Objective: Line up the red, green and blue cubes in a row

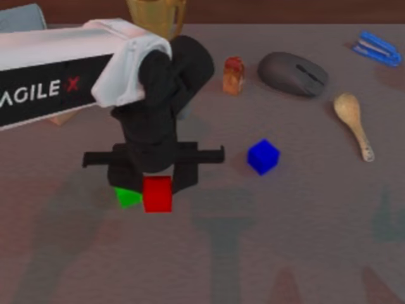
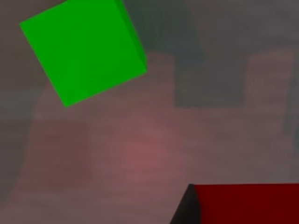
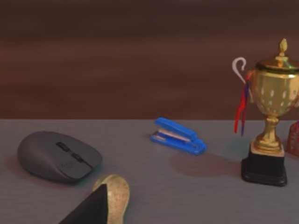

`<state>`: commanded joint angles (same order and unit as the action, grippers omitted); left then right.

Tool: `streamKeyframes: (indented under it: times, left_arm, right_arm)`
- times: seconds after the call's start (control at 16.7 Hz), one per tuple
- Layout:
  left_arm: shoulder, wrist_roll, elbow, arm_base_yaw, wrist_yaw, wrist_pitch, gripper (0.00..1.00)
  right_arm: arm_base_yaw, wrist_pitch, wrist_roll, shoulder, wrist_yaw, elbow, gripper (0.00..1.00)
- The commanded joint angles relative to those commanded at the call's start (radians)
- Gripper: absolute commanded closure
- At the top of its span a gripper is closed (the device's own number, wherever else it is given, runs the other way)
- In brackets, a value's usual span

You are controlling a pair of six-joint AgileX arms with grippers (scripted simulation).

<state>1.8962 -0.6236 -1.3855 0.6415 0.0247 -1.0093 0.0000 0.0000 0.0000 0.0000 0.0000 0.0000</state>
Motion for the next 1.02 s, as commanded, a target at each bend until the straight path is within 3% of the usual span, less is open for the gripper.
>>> streamKeyframes:
  times: [0.3, 0.6, 1.02]
  left_arm:
    - [0.051, -0.004, 0.123, 0.003, 0.0, 0.178, 1.0]
    - [0.056, -0.004, 0.134, 0.004, 0.001, 0.191, 1.0]
    - [0.056, -0.004, 0.134, 0.004, 0.001, 0.191, 0.47]
  right_arm:
    - [0.0, 0.0, 0.0, 0.0, 0.0, 0.0, 0.0]
    - [0.0, 0.0, 0.0, 0.0, 0.0, 0.0, 0.0]
    - [0.0, 0.0, 0.0, 0.0, 0.0, 0.0, 0.0]
